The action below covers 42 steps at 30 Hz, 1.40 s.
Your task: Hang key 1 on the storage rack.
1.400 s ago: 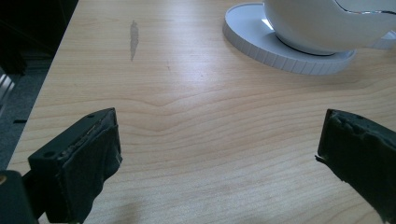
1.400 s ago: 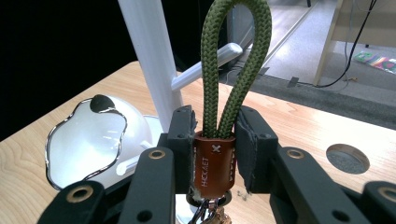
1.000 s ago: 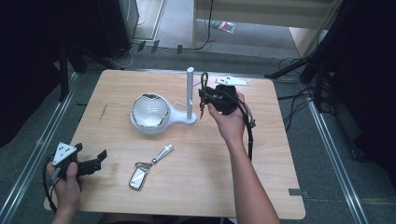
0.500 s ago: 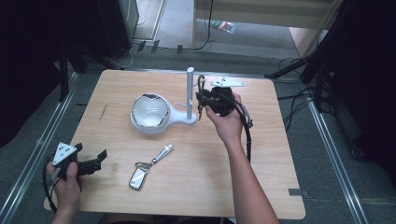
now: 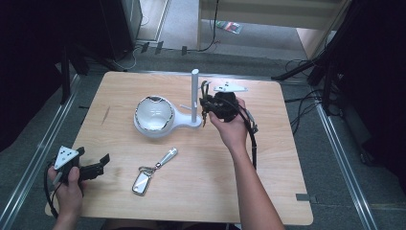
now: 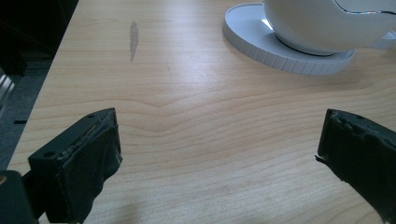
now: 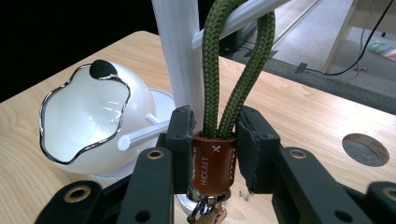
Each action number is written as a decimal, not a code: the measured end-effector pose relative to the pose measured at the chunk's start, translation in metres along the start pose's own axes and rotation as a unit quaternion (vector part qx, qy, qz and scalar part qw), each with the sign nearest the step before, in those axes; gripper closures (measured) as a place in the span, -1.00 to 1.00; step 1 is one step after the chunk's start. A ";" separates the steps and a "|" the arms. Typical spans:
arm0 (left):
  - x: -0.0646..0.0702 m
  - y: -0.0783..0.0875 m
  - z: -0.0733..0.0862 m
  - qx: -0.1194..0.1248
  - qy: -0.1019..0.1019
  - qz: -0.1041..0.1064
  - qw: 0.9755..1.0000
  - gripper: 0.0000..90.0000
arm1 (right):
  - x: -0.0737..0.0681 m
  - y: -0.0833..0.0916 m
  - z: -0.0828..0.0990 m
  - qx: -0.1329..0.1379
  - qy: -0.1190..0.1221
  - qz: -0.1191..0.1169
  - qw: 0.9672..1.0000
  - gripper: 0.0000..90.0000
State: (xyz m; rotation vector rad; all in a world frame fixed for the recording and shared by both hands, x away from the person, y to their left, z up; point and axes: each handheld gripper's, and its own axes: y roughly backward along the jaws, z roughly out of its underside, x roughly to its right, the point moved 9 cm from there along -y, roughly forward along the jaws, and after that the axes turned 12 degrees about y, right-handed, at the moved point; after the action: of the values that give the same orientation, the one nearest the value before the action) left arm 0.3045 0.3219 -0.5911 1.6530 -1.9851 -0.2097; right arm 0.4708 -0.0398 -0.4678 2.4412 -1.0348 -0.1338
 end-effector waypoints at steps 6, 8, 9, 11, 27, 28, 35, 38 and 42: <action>0.000 0.000 0.000 0.000 0.001 0.001 1.000 -1.00 | -0.002 -0.001 0.001 -0.001 0.002 -0.002 1.000 0.46; 0.000 0.000 0.000 0.000 0.001 0.001 1.000 -1.00 | -0.002 -0.001 0.001 0.001 0.001 -0.001 1.000 0.44; 0.000 0.000 0.000 0.000 0.001 0.001 1.000 -1.00 | -0.002 -0.001 0.001 0.001 0.000 -0.001 1.000 0.42; 0.000 0.000 0.000 0.000 0.001 0.000 1.000 -1.00 | -0.002 0.000 0.001 0.009 -0.007 0.004 1.000 0.38; 0.000 0.000 0.000 0.001 0.002 0.002 1.000 -1.00 | -0.015 0.018 0.019 -0.028 -0.032 0.039 0.998 0.11; 0.000 0.000 0.000 0.000 0.002 0.003 1.000 -1.00 | -0.015 0.018 0.019 -0.028 -0.032 0.039 0.998 0.11; 0.000 0.000 0.000 -0.001 0.003 0.003 1.000 -1.00 | -0.032 0.020 0.026 -0.061 -0.032 0.040 0.997 -0.08; 0.000 0.000 0.000 -0.001 0.003 0.002 1.000 -1.00 | -0.040 0.020 0.029 -0.076 -0.033 0.040 0.996 -0.19; 0.000 0.000 0.000 -0.001 0.003 0.002 1.000 -1.00 | -0.047 0.020 0.033 -0.095 -0.037 0.042 0.994 -0.27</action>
State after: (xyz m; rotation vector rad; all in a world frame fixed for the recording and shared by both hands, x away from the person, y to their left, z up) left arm 0.3049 0.3222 -0.5911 1.6458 -1.9833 -0.2035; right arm 0.4155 -0.0321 -0.4913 2.2338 -1.1011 -0.2826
